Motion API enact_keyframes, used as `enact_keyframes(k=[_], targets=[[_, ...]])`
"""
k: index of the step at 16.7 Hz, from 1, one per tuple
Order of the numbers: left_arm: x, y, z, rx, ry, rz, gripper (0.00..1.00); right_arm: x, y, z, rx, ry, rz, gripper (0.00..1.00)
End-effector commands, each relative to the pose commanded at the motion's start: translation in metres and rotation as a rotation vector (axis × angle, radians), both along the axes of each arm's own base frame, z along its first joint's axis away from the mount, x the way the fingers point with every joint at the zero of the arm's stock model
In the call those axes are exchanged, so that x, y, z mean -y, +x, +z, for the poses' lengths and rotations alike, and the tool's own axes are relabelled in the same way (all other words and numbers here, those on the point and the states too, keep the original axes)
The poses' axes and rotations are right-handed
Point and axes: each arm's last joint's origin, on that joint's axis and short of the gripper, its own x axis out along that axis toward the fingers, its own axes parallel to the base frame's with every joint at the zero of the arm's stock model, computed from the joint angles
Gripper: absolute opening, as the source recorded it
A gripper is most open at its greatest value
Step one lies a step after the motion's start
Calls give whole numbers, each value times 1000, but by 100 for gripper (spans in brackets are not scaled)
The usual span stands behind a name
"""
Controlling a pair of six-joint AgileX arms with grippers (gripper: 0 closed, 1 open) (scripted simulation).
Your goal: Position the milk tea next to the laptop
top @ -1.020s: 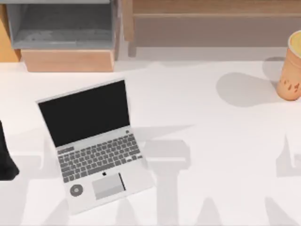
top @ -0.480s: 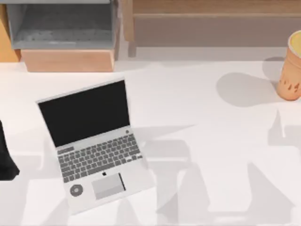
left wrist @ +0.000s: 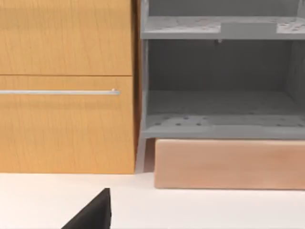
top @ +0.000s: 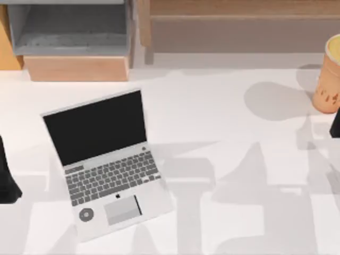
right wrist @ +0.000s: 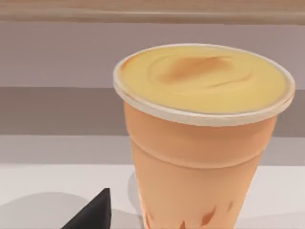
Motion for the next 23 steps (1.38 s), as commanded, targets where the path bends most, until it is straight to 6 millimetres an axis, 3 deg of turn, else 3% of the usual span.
enact_keyframes(k=[6, 15, 23], targets=[[0, 0, 0, 0, 0, 0, 100, -3, 23, -39, 20, 2, -2, 100], [0, 0, 0, 0, 0, 0, 100, -3, 29, -45, 27, 3, -5, 100], [0, 0, 0, 0, 0, 0, 100, -3, 99, -51, 32, 3, -3, 100]])
